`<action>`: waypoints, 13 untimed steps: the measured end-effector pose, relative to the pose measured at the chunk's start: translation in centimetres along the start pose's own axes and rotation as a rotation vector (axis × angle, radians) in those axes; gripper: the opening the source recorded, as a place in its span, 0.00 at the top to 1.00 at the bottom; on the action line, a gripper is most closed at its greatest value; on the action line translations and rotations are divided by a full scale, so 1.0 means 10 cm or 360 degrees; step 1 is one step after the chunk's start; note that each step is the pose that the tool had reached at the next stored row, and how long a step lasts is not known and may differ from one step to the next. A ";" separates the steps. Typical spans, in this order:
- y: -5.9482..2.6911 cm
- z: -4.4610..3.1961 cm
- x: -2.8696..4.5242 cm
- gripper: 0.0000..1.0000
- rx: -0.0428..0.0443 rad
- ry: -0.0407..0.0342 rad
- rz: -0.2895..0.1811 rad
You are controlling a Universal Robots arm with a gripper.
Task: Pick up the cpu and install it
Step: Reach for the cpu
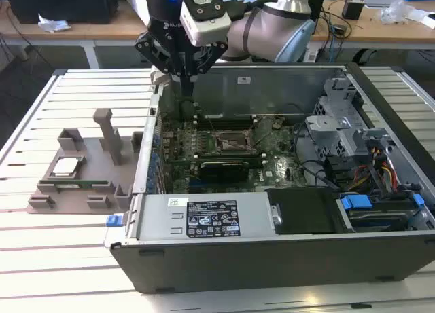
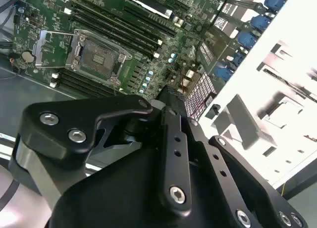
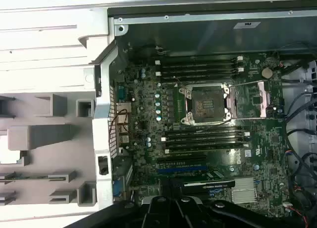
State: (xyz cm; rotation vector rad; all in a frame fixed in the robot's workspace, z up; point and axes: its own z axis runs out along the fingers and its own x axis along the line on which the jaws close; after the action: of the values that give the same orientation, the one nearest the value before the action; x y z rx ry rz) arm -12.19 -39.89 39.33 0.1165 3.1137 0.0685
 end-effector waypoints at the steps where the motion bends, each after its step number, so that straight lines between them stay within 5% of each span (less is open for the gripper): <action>1: -0.003 -0.001 0.040 0.89 0.0000 0.0000 0.0000; 6: -0.030 -0.011 0.401 0.89 0.0000 0.0000 0.0000; 13: -0.049 -0.017 0.657 0.89 0.0000 0.0000 0.0000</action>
State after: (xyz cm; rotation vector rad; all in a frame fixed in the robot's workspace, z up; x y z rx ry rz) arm -18.78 -39.89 39.33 0.1165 3.1137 0.0684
